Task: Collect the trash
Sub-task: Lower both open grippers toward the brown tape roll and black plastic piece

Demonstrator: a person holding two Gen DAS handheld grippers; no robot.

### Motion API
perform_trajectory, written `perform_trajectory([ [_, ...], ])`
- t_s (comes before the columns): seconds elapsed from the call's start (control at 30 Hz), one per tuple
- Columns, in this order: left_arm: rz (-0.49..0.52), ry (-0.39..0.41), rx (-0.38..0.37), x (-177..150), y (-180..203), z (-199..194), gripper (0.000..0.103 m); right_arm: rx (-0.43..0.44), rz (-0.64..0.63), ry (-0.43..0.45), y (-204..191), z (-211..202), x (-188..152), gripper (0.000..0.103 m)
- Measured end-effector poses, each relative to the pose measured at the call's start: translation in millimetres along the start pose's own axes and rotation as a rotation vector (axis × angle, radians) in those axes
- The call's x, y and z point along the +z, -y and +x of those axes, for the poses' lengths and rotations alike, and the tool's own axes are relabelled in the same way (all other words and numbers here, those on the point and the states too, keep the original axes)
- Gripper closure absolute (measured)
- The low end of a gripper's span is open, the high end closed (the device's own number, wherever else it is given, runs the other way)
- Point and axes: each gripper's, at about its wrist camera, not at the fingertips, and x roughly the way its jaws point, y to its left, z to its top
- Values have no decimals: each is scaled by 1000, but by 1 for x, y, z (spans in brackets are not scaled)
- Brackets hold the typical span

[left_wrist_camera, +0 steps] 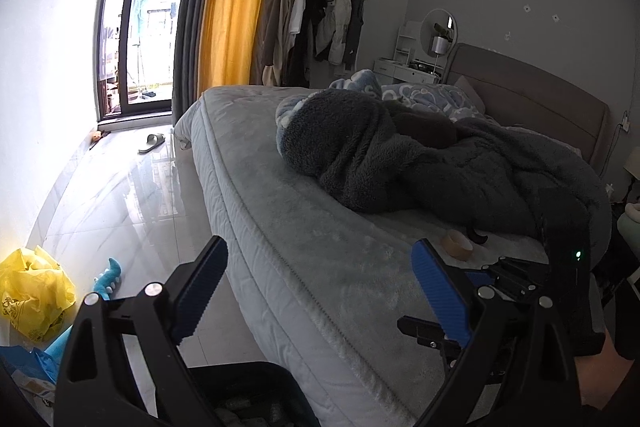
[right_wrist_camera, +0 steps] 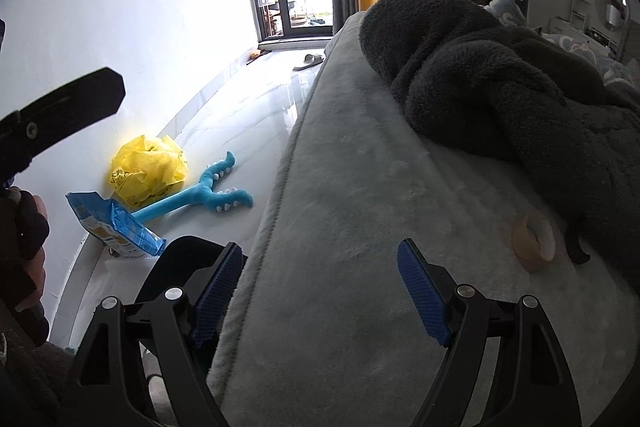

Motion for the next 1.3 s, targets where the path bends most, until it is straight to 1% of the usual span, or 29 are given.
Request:
perform_trajectory([
  [0.27,44,-41,-44,0,20,33,8,-52,60,26,54,-11,3,22],
  [0.57,77,-60,-128,6,45,67,8,-120,143,43,115,-12,8,22],
  [0.73,113,-77,-170,8,57,87,8,-144,165,44,136,-7,12,22],
  [0.87,133,-106,-207,7,68,107,8,-168,169,36,155,-1,14,22],
  [1.07,166,-157,-280,4,87,138,8,-187,202,12,190,10,12,22],
  [1.13,176,-180,-314,2,95,148,8,-188,216,2,199,14,11,22],
  [1.2,176,-211,-364,0,100,159,8,-188,231,-8,210,18,8,22],
  [1.3,204,-239,-406,-4,111,172,8,-194,247,-40,224,26,3,22],
])
